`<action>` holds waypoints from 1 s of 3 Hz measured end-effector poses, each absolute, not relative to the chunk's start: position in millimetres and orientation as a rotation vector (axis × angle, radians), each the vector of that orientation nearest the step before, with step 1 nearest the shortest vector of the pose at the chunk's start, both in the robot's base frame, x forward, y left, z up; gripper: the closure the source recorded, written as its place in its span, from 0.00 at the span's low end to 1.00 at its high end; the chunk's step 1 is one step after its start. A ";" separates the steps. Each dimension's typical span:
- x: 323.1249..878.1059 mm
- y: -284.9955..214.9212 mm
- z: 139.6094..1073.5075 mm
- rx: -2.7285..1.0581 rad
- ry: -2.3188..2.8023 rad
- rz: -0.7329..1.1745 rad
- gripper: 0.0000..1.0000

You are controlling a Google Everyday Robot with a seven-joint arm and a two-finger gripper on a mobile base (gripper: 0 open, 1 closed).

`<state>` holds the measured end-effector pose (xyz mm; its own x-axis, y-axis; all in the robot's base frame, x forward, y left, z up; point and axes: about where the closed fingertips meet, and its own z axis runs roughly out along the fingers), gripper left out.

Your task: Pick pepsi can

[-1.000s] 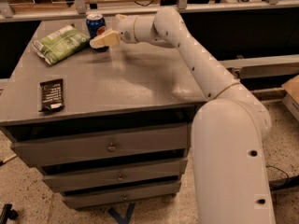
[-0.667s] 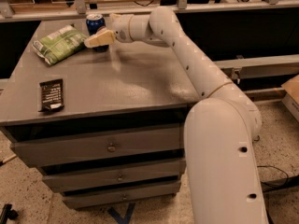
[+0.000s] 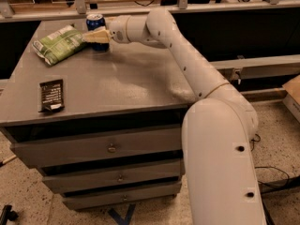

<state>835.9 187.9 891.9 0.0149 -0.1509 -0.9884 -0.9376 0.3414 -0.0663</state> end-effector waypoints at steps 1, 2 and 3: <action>835.2 190.9 891.0 -1.067 1.430 0.846 0.56; 831.9 187.1 900.6 -1.056 1.389 0.876 0.80; 821.9 169.2 928.0 -1.058 1.340 0.854 1.00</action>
Offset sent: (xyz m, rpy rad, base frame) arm -0.0067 -0.0161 0.0249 0.0968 -0.0345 0.0405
